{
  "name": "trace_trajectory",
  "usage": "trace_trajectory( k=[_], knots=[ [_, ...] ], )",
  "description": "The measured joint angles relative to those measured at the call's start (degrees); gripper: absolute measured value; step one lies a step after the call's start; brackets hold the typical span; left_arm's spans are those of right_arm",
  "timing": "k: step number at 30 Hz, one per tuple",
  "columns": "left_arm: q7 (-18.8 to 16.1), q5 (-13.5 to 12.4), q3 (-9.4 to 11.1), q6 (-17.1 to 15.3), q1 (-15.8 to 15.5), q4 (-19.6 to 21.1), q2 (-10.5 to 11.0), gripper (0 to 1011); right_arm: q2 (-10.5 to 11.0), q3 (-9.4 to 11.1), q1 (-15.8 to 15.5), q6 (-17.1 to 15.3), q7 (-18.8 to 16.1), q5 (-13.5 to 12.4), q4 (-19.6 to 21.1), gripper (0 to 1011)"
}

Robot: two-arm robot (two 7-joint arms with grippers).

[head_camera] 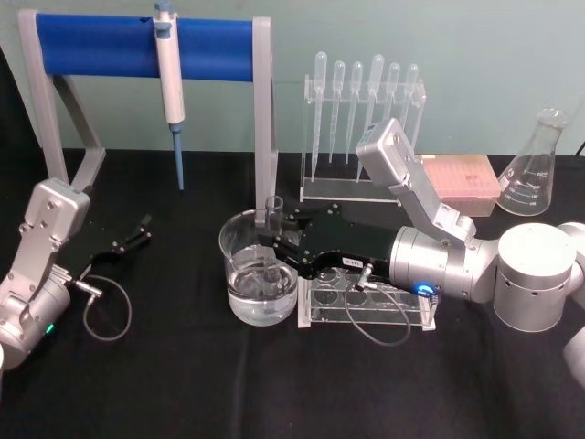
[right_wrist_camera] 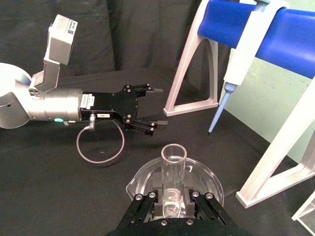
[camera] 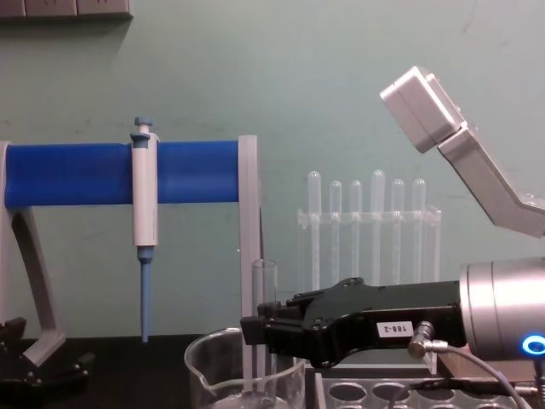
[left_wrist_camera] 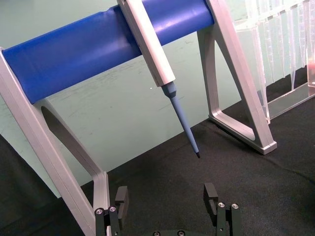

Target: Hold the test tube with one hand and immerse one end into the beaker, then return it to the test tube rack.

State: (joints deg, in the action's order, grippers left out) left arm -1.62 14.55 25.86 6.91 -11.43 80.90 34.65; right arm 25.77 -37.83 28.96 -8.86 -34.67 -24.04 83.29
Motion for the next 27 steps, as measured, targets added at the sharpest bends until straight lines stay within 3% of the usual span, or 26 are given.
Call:
trace_trajectory(
  k=[27],
  knots=[
    [0.00,0.00,0.00,0.00,0.00,0.00,0.00,1000,0.00,0.00,0.00,0.00,0.00,0.00,0.00,234]
  ],
)
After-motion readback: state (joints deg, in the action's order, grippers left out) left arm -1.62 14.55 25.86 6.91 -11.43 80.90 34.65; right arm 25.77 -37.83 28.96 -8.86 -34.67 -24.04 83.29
